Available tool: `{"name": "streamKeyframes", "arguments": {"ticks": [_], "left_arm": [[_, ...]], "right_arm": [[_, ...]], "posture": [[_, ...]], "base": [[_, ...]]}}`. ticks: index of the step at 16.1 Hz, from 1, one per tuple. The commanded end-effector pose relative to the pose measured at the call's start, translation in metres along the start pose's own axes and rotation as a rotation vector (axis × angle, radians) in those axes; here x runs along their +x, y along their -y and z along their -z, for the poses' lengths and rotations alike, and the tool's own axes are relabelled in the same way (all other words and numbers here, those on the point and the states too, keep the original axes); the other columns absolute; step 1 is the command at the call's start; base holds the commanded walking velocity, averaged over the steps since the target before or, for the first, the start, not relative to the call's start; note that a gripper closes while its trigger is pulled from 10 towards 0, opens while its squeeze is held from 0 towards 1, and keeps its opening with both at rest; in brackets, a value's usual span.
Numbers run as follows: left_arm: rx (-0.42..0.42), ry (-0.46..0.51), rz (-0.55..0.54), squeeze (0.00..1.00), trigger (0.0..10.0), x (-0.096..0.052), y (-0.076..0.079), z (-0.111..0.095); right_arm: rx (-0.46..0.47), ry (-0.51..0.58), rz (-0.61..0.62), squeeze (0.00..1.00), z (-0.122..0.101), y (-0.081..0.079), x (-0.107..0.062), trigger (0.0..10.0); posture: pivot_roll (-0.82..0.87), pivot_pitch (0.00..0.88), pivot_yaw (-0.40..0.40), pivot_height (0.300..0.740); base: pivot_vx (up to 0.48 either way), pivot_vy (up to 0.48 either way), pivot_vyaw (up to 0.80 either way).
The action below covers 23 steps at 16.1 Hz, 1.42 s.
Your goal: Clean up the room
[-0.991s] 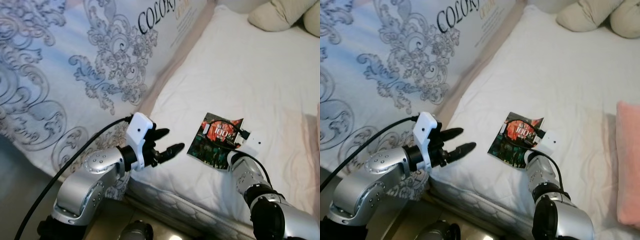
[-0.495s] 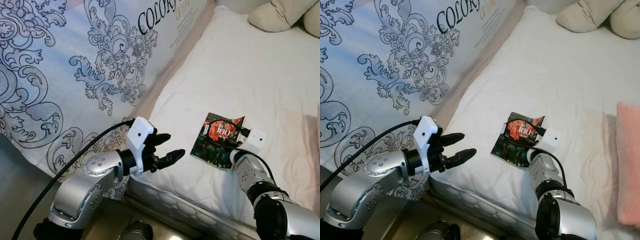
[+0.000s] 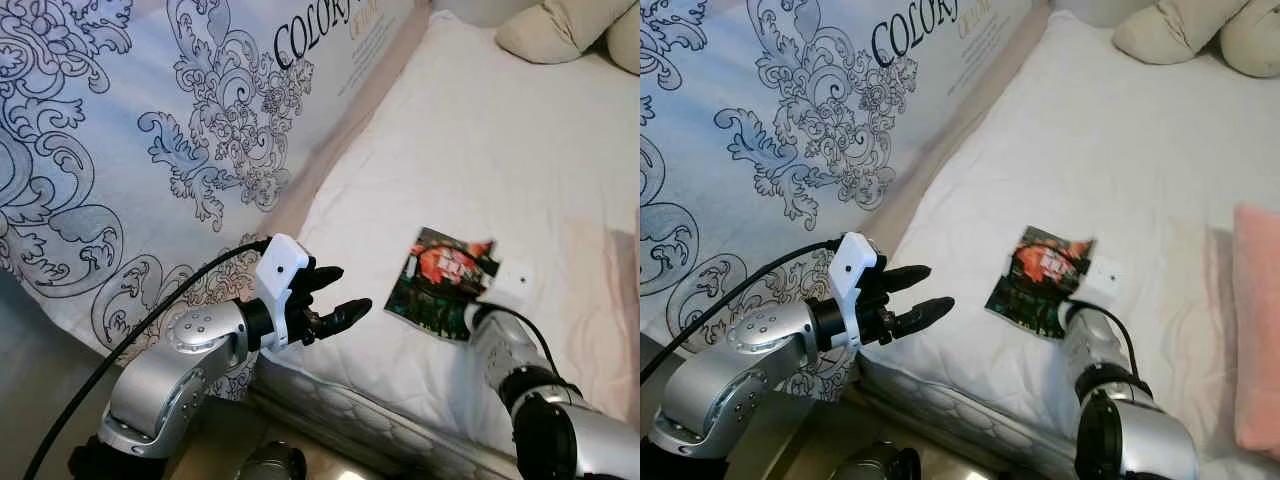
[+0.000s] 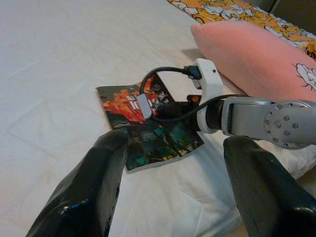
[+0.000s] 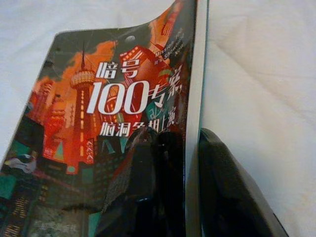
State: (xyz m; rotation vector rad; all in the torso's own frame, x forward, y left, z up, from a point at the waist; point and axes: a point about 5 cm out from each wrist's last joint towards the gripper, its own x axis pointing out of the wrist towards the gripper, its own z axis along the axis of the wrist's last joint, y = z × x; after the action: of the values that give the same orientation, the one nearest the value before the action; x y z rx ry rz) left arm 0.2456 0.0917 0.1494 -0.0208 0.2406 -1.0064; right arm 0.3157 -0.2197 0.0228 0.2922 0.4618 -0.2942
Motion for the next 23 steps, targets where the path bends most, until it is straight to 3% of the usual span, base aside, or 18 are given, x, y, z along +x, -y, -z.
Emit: {"name": "streamKeyframes", "arguments": {"ticks": [1,7,13,16,17,18,19,20,21,23], "left_arm": [[0.018,-0.008,0.007,0.0,10.0,0.001,-0.002,-0.001],[0.016,0.004,0.029,0.0,10.0,0.007,-0.002,-0.004],[-0.001,0.025,0.04,0.0,10.0,0.015,-0.002,-0.005],[0.002,0.028,0.044,0.0,10.0,0.02,-0.004,-0.004],[0.016,0.03,0.037,0.0,10.0,0.023,-0.005,-0.004],[0.049,0.036,-0.041,0.0,10.0,0.026,-0.014,-0.004],[0.052,0.057,-0.218,0.0,10.0,0.027,-0.033,-0.002],[0.029,0.066,-0.345,0.0,10.0,0.025,-0.048,0.003],[0.029,0.052,-0.426,0.0,10.0,0.022,-0.058,0.01],[-0.009,0.056,-0.537,0.0,10.0,0.018,-0.071,0.018]], "right_arm": [[-0.034,-0.051,0.054,1.0,0.014,0.014,-0.004,10.0],[-0.102,-0.058,0.077,1.0,0.021,0.03,-0.008,10.0],[-0.399,0.09,-0.015,1.0,-0.008,0.021,-0.004,10.0],[-0.444,0.088,-0.018,1.0,-0.006,0.022,-0.005,10.0],[-0.503,0.157,-0.01,1.0,-0.014,0.02,-0.005,10.0],[-0.555,0.285,0.001,1.0,-0.029,0.016,-0.007,10.0],[-0.559,0.433,-0.015,0.64,-0.042,0.008,-0.015,10.0],[-0.549,0.531,-0.023,0.55,-0.048,0.003,-0.024,10.0],[-0.53,0.605,-0.011,1.0,-0.05,0.001,-0.036,10.0],[-0.483,0.646,-0.013,1.0,-0.042,-0.002,-0.054,10.0]], "posture": [[0.24,0.074,0.043,0.74],[0.21,0.051,0.046,0.74],[0.18,0.015,0.036,0.74],[0.16,0.0,0.039,0.74],[0.16,0.0,0.032,0.74],[0.15,0.0,0.028,0.74],[0.13,0.0,0.024,0.74],[0.12,0.0,0.021,0.74],[0.1,0.0,0.017,0.74],[0.09,0.0,0.01,0.74]], "base": [[0.0,0.0,0.0],[0.0,0.0,0.0],[0.0,0.0,0.0],[0.0,0.0,0.0],[0.0,0.0,0.0],[0.0,0.0,0.0],[0.0,0.0,0.0],[0.0,0.0,0.0],[0.0,0.0,0.0],[0.0,0.0,0.0]]}}
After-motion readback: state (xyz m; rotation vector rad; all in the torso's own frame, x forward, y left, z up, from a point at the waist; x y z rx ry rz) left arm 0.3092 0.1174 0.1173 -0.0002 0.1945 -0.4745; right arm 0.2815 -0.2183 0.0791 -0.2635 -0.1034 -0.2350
